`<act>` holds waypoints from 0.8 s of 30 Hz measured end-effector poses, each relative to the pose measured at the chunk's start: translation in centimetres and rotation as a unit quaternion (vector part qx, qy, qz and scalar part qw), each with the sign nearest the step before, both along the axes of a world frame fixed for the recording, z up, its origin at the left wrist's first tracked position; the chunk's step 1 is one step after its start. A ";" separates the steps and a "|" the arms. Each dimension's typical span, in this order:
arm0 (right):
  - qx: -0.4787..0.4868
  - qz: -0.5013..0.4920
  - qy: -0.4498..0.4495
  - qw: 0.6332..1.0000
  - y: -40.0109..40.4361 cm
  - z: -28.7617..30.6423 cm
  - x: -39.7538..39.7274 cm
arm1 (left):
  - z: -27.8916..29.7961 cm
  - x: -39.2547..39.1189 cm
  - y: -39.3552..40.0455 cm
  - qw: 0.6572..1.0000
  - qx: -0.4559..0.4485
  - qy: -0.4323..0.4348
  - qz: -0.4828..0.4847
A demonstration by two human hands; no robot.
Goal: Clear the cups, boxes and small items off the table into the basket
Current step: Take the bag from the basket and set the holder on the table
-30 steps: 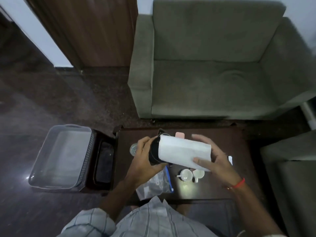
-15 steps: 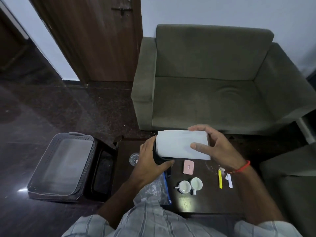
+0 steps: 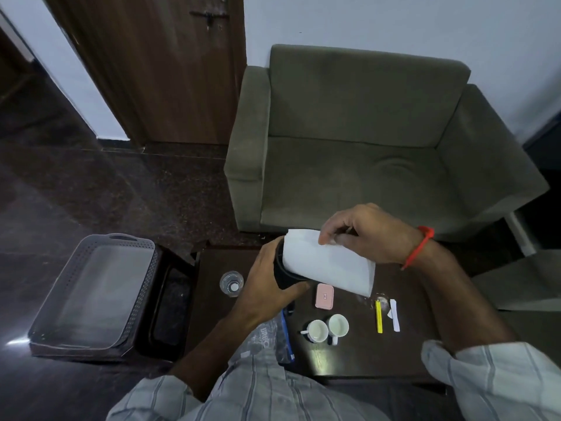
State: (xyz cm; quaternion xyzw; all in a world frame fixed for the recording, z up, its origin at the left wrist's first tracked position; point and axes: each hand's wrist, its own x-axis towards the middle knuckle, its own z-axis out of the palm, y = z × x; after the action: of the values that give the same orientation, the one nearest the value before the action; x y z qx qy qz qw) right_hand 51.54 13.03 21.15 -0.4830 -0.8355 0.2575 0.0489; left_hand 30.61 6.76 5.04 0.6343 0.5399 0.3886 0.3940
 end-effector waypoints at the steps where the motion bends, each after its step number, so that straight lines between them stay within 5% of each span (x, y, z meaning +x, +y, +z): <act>1: -0.012 -0.004 -0.009 1.000 0.0 0.1 0.1 | 0.0 0.0 0.0 1.000 0.006 0.005 0.001; 12: -0.207 0.029 -0.082 0.974 3.7 -0.6 -3.2 | 0.7 1.7 0.1 0.997 0.007 0.046 -0.067; 17: -0.136 -0.128 0.155 0.970 3.5 -0.6 -2.0 | 0.2 1.4 0.1 0.991 -0.083 -0.103 -0.029; 20: -0.037 -0.110 0.283 0.952 1.7 0.8 -0.2 | 0.0 0.7 0.1 0.983 -0.104 -0.149 -0.014; 24: 0.068 0.001 0.167 0.984 -1.5 1.9 0.3 | 0.1 0.7 0.2 0.977 -0.115 -0.182 0.003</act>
State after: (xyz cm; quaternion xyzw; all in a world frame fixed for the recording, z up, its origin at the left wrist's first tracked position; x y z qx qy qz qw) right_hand 51.86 11.52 23.03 -0.4280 -0.8315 0.2773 0.2203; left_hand 31.30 6.96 5.14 0.5019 0.5023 0.4341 0.5544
